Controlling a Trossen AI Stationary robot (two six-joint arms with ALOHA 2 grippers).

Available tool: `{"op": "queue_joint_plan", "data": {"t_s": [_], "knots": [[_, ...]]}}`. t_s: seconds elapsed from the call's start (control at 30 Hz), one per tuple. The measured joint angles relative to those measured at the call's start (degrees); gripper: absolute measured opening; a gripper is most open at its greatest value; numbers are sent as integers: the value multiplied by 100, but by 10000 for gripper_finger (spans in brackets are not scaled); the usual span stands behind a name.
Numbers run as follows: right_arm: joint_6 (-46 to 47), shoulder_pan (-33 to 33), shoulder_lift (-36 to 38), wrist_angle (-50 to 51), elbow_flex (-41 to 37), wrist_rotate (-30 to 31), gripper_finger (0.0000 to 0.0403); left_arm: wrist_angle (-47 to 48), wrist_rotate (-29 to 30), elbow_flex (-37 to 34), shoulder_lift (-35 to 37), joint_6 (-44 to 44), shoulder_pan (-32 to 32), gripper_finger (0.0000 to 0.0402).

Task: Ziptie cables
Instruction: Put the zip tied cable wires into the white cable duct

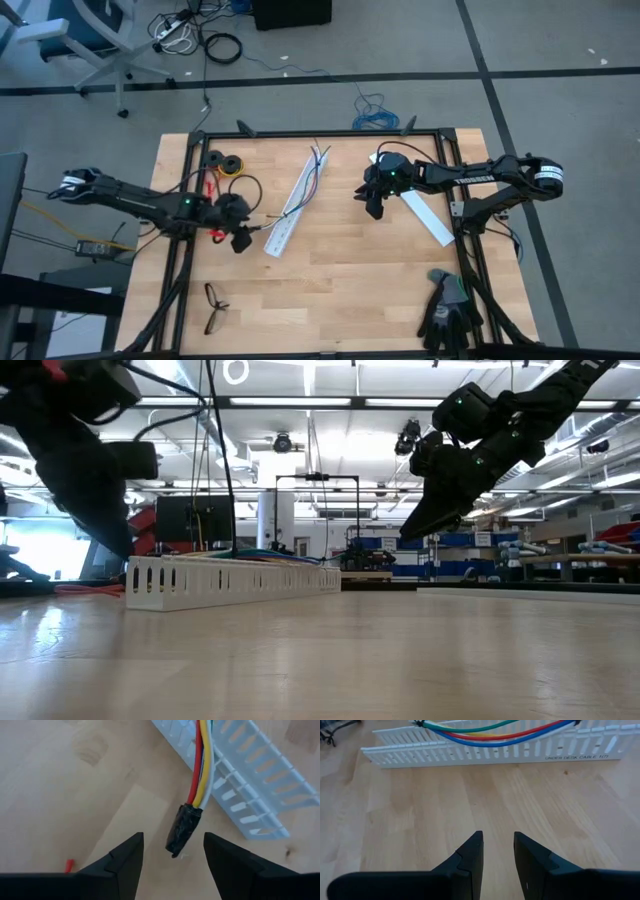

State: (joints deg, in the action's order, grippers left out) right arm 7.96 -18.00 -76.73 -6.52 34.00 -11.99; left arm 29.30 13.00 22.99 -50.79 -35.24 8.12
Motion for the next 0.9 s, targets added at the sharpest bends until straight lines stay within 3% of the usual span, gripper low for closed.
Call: {"op": "queue_joint_plan", "data": {"t_s": [0.2, 0.37, 0.47, 0.67, 0.9], "knots": [[10, 0, 0, 6, 0, 6, 96, -767, -510, 2, -788, 534, -237, 218], [10, 0, 0, 11, 0, 8, 96, -1111, -523, 10, -1227, 808, -325, 209], [5, 2, 0, 11, 0, 10, 96, -1080, -521, 8, -1348, 806, -363, 170], [-30, 2, 0, -15, 0, 22, 96, -277, -521, 554, -1326, 653, -363, 42], [-54, 4, -2, -19, 0, 29, 96, 634, -541, 1841, -1322, -2, -361, 42]]}}
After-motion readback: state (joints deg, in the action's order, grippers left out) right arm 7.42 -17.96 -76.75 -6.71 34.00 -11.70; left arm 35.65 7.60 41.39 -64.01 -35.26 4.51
